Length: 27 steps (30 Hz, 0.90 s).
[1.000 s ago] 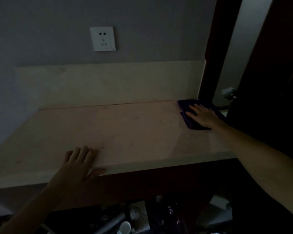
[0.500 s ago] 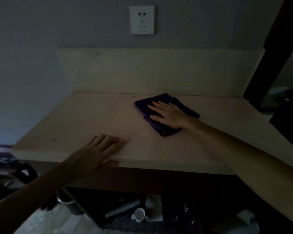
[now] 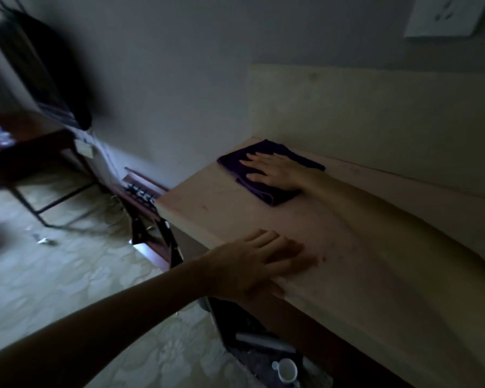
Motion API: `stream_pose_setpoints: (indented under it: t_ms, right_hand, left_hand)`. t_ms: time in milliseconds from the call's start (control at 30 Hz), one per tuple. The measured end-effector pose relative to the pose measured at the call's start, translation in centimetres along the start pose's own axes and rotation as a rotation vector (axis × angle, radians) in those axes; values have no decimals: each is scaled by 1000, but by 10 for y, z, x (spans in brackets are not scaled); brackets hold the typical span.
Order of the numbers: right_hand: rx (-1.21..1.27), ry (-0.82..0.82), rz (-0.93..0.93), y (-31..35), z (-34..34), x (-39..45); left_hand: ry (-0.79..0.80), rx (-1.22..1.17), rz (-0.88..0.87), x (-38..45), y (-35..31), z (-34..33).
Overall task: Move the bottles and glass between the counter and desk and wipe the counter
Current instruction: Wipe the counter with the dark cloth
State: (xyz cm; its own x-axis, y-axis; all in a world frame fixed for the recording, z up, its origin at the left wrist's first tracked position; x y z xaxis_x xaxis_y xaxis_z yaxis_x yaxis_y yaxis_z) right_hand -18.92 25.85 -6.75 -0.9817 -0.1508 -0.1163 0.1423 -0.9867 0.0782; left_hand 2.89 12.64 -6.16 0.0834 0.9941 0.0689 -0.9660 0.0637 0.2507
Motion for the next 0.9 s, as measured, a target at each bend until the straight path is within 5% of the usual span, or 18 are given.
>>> stream_pose_setpoints:
  t_ms: [267, 533, 700, 900]
  right_hand:
    - [-30, -16, 169, 33, 10, 65]
    - [-33, -23, 141, 29, 10, 47]
    - [-1, -37, 119, 8, 1, -26]
    - [38, -45, -128, -61, -8, -184]
  left_hand:
    - [-17, -21, 43, 2, 3, 1]
    - [25, 19, 85, 1, 1, 0]
    - [-8, -11, 86, 0, 0, 4]
    - [-92, -48, 40, 1, -2, 4]
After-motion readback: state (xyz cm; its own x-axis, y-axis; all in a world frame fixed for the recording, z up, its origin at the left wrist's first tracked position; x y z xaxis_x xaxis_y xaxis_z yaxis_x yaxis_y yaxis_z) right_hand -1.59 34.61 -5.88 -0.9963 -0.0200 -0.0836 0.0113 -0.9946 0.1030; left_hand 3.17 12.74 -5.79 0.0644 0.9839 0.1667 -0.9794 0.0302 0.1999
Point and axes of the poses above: each hand's wrist, its own x-axis towards the middle knuckle, its own z-axis out of the back of the hand, y = z × x, the point moved 10 cm from there along x, towards the middle knuckle, and after that the axes turned 3 degrees about y, right-handed, at the moved point
